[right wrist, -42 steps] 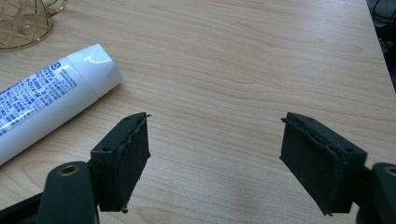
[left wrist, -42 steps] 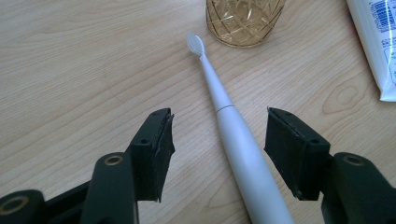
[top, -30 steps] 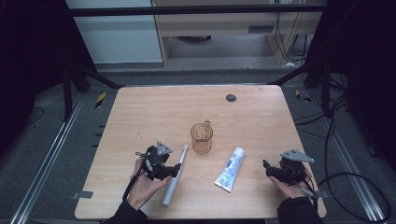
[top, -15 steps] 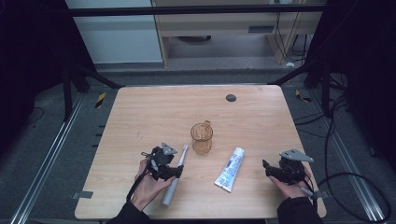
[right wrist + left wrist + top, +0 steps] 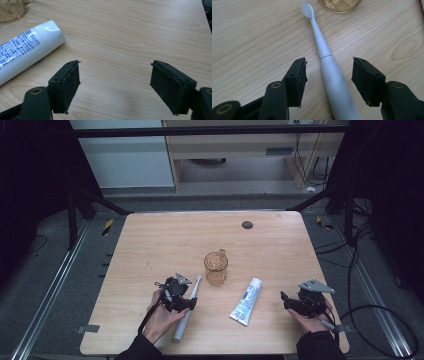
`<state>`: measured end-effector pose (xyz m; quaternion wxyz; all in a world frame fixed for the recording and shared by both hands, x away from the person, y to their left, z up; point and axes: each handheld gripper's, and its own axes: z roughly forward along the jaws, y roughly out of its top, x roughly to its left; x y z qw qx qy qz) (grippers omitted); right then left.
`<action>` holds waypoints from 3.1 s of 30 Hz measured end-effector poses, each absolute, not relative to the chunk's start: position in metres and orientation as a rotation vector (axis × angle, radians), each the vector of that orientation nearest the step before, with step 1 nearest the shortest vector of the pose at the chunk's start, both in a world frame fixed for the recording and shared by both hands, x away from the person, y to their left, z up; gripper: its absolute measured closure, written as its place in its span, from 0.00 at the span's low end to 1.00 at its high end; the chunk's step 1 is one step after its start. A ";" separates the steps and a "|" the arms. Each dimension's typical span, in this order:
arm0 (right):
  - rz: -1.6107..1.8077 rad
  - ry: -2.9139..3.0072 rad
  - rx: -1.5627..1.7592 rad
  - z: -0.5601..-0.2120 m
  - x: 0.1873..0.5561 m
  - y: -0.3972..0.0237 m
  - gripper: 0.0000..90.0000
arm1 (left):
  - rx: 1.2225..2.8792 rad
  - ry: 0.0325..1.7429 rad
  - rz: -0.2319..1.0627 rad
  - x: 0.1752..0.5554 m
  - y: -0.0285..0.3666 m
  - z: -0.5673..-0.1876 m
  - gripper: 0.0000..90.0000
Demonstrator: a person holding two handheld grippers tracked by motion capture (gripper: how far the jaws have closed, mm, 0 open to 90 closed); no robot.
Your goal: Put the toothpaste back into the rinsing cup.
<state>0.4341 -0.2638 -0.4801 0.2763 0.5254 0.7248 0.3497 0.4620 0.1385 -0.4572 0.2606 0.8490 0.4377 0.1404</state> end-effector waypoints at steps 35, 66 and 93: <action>0.936 1.990 1.397 -0.483 0.436 -0.262 0.27 | 2.397 1.271 0.266 0.474 0.128 -0.472 0.65; 0.928 1.997 1.403 -0.484 0.436 -0.263 0.28 | 2.384 1.234 0.198 0.476 0.146 -0.457 0.74; 0.935 1.986 1.400 -0.484 0.436 -0.263 0.28 | 2.096 1.104 0.386 0.451 0.178 -0.387 0.75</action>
